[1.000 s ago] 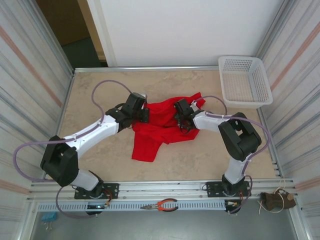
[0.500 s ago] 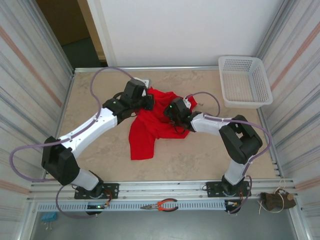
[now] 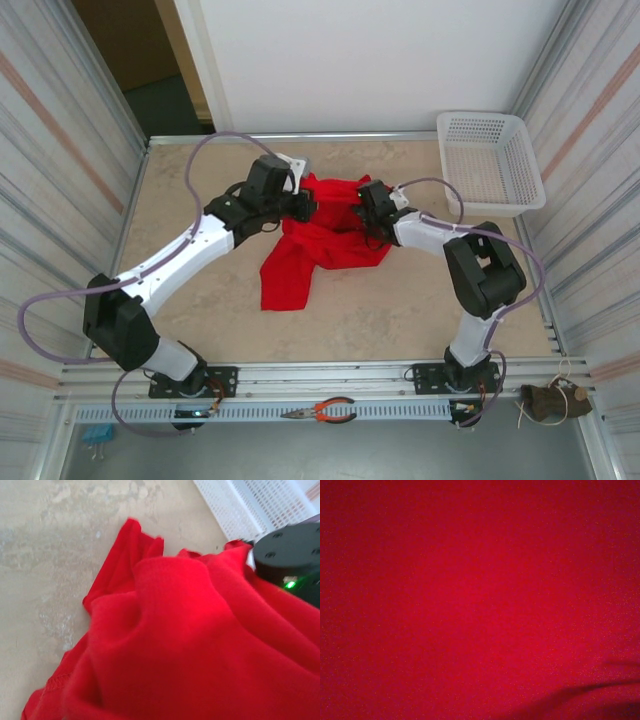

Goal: Fold the inside-out t-shirt

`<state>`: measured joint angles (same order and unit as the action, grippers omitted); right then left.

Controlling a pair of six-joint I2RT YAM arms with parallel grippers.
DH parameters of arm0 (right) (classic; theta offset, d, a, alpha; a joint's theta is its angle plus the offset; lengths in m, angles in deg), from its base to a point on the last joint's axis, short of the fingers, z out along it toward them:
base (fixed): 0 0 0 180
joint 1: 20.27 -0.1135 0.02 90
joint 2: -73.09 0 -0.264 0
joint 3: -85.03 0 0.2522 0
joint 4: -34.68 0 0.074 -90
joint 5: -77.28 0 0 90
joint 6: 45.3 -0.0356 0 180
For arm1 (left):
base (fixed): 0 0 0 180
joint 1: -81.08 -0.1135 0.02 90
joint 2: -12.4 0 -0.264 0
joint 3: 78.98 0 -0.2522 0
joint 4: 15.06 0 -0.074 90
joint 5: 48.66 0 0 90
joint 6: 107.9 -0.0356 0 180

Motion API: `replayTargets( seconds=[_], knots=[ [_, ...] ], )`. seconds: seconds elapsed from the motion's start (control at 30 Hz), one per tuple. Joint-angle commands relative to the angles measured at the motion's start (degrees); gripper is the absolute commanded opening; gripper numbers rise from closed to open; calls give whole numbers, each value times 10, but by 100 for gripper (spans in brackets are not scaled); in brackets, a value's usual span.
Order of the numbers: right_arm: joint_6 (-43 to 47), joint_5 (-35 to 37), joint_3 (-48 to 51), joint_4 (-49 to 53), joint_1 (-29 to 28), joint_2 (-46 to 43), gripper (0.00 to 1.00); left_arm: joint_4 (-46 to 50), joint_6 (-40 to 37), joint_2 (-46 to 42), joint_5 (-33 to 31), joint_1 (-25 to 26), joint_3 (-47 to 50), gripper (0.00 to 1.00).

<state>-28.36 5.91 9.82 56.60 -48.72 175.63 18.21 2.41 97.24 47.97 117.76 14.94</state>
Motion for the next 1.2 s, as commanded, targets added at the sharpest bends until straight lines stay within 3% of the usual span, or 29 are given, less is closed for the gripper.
replayTargets(
  seconds=[0.0,0.17,0.33,0.43,0.63,0.77,0.83,0.93,0.97,1.17],
  knots=[
    [-64,71,39,125,2,-57,66,-2,-14,-20,7,-6,36,0],
    [-15,19,122,62,-15,-161,63,-22,-20,-23,-4,-9,90,0],
    [97,-81,158,-36,-43,-204,51,-29,-18,-23,3,-9,89,0],
    [127,-112,189,-104,-65,-226,39,-23,-17,-21,7,-8,70,0],
    [149,-137,190,-192,-109,-208,21,-7,-17,-9,18,-2,25,0],
    [137,-139,167,-207,-125,-161,18,-1,-13,-5,20,2,5,0],
    [132,-138,157,-223,-126,-130,22,-2,-11,-8,20,3,-1,0],
    [125,-130,137,-226,-122,-91,55,-7,-8,-16,28,3,-8,0],
    [123,-126,130,-227,-121,-80,60,-9,-8,-18,31,3,-9,0],
    [100,-95,89,-247,-89,-24,62,0,-12,-26,25,2,-2,0]
  ],
)
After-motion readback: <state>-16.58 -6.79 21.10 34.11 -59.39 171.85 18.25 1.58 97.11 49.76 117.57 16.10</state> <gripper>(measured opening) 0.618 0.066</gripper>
